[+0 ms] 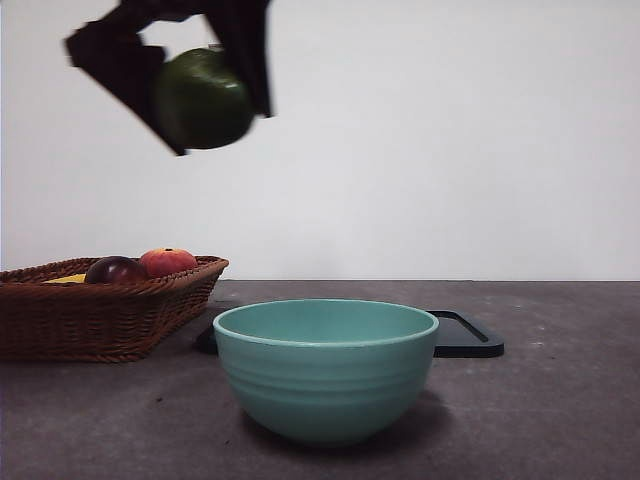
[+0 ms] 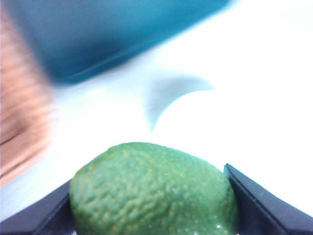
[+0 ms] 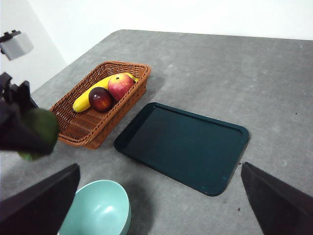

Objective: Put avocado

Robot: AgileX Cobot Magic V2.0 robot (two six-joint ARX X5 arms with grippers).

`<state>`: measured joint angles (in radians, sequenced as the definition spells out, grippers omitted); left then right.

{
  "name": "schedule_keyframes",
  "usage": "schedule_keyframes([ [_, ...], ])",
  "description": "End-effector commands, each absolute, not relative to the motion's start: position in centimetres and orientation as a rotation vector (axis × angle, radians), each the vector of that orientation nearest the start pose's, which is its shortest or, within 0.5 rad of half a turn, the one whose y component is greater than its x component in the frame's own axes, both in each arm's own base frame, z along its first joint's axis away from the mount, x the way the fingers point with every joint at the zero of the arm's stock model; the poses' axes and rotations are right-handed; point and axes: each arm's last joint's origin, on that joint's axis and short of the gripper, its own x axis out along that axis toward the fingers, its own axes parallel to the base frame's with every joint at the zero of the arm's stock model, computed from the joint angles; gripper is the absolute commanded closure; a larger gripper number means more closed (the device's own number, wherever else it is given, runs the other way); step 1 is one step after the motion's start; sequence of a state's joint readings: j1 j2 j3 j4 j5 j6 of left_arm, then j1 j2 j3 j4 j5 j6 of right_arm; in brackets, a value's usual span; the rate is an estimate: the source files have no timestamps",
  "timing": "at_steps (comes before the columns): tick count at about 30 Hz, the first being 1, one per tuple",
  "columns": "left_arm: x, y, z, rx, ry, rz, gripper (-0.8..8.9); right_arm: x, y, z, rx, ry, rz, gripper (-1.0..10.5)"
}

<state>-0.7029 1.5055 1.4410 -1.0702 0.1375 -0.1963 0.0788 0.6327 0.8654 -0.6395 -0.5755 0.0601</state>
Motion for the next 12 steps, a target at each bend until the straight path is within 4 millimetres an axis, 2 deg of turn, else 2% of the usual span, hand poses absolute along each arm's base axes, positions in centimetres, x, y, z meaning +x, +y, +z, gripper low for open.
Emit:
schedule_keyframes([
  [1, 21.6, -21.2, 32.0, 0.196, 1.18, -0.691, 5.78, 11.4, 2.5, 34.4, 0.163, 0.402, 0.637, 3.8],
  [6, 20.8, -23.9, 30.1, 0.266, 1.232, -0.743, 5.78, 11.4, 2.5, 34.4, 0.163, 0.402, 0.637, 3.8],
  [12, 20.9, -26.8, 27.0, 0.326, 1.286, -0.77, 5.78, 11.4, 2.5, 34.4, 0.163, 0.402, 0.637, 3.8],
])
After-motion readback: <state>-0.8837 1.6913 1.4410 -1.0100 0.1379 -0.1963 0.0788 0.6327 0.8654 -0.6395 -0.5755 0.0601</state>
